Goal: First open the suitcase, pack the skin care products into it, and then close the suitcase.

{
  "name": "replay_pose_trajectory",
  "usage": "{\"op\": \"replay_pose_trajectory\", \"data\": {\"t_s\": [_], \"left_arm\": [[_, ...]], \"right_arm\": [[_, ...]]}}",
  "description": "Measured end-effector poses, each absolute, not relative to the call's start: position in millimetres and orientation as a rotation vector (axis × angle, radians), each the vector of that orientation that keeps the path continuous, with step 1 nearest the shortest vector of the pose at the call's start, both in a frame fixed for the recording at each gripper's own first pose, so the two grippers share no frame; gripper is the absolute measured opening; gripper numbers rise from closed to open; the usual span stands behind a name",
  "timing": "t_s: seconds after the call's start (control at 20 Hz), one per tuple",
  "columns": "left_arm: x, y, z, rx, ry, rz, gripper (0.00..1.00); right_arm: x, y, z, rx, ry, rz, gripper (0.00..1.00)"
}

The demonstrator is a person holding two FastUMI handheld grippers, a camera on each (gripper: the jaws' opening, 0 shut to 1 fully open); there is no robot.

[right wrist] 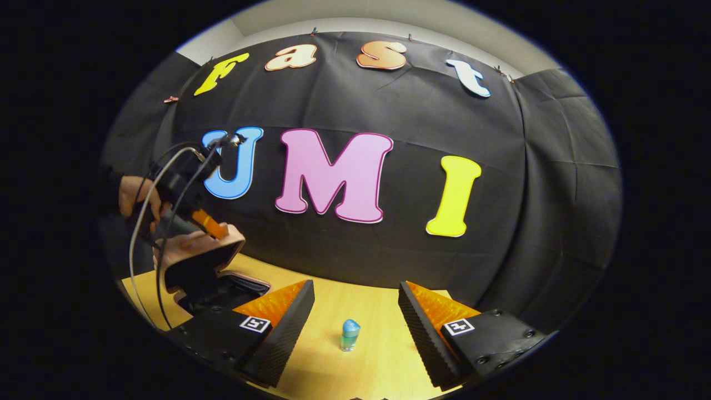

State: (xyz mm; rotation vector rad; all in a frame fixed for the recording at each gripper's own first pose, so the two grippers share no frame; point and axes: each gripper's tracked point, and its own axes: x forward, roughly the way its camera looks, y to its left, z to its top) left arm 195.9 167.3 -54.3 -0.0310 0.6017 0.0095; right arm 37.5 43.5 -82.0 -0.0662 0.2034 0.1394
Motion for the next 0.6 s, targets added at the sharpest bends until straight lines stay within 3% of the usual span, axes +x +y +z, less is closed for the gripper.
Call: {"op": "replay_pose_trajectory", "data": {"t_s": [0.25, 0.4, 0.6], "left_arm": [[189.4, 344.5, -58.0, 0.089, 0.579, 0.238, 0.07], [193.0, 435.8, -100.5, 0.08, 0.584, 0.33, 0.06], [203.9, 497.2, -185.6, -0.083, 0.609, 0.349, 0.07]], "right_arm": [[37.3, 67.0, -81.5, -0.091, 0.21, 0.149, 0.96], [42.5, 69.4, -85.9, -0.113, 0.232, 0.118, 0.96], [48.2, 69.8, -97.0, -0.16, 0.263, 0.06, 0.96]]}}
